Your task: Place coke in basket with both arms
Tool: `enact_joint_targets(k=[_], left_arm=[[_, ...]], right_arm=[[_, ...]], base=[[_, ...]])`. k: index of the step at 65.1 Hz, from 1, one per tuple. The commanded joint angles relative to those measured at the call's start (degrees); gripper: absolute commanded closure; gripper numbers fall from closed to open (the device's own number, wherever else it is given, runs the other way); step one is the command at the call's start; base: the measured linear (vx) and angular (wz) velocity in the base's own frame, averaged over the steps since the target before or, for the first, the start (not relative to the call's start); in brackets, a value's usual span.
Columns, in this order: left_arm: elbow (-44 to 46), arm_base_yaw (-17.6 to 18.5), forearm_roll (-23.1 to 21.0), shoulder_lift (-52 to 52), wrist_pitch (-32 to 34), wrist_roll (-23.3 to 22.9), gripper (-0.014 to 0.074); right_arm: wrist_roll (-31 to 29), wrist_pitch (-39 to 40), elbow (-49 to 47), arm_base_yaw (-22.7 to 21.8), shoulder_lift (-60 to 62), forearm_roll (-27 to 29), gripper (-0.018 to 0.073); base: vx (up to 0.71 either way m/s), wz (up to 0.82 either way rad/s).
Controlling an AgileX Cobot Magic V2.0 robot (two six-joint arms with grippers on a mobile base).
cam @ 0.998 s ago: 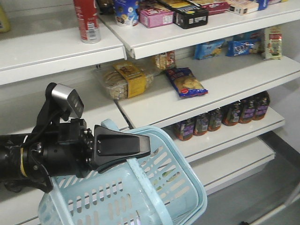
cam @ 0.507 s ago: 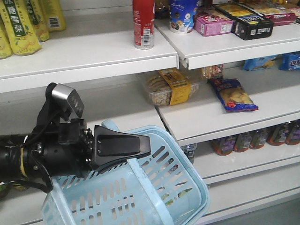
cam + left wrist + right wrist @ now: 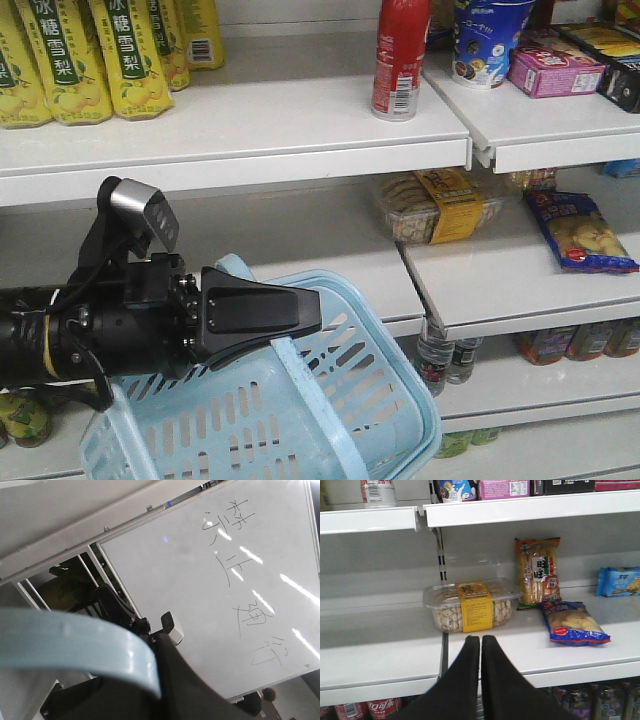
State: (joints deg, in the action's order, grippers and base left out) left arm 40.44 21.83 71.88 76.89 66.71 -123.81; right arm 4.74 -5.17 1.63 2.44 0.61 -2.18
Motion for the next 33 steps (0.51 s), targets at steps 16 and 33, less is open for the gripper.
enact_joint_targets(k=[16, 33], left_arm=[[1.73, 0.41, -4.64, -2.01, 12.08, -0.14, 0.0602], [1.73, 0.41, -4.64, -2.01, 12.08, -0.14, 0.0602]], right_arm=[[-0.46, 4.20, 0.40, -0.11, 0.75, -0.22, 0.0564], [-0.46, 4.20, 0.40, -0.11, 0.75, -0.22, 0.0564]], base=[[0.04, 0.16], [0.03, 0.10]])
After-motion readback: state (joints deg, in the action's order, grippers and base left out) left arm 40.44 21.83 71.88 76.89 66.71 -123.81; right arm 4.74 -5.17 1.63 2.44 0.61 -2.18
